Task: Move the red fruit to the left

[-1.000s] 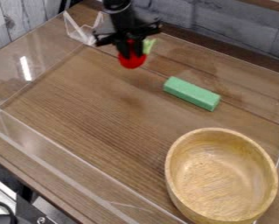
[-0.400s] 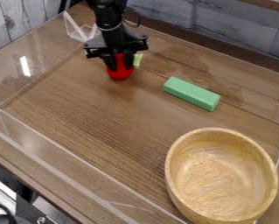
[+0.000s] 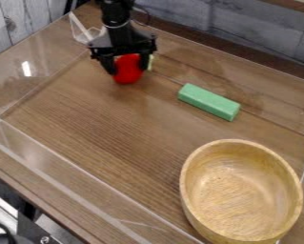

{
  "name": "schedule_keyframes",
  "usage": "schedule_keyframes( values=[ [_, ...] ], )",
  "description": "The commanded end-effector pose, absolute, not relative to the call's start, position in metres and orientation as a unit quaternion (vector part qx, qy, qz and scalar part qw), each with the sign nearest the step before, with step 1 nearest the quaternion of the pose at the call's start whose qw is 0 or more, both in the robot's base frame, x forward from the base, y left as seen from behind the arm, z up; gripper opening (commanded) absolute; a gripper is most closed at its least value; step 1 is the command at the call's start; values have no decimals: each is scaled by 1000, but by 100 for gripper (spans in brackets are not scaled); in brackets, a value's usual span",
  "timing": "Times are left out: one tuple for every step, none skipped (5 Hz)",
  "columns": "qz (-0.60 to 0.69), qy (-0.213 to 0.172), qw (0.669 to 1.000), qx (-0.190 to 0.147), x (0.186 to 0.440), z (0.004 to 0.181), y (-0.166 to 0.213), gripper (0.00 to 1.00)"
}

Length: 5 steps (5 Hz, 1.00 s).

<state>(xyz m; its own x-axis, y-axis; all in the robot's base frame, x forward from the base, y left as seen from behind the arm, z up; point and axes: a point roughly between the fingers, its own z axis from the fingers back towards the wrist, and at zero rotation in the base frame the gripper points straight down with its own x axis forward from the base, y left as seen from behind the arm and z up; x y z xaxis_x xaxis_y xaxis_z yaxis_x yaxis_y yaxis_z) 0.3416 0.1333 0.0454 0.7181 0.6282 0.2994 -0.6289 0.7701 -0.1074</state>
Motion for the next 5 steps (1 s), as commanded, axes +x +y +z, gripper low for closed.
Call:
schedule_keyframes(
  values=[
    [348, -180, 920, 2, 347, 64, 150, 100],
    [345, -173, 922, 2, 348, 64, 145, 100],
    [341, -169, 925, 0, 348, 65, 137, 0],
    [348, -161, 924, -2, 343, 71, 131, 0],
    [361, -150, 920, -1, 338, 76, 129, 100]
  ],
)
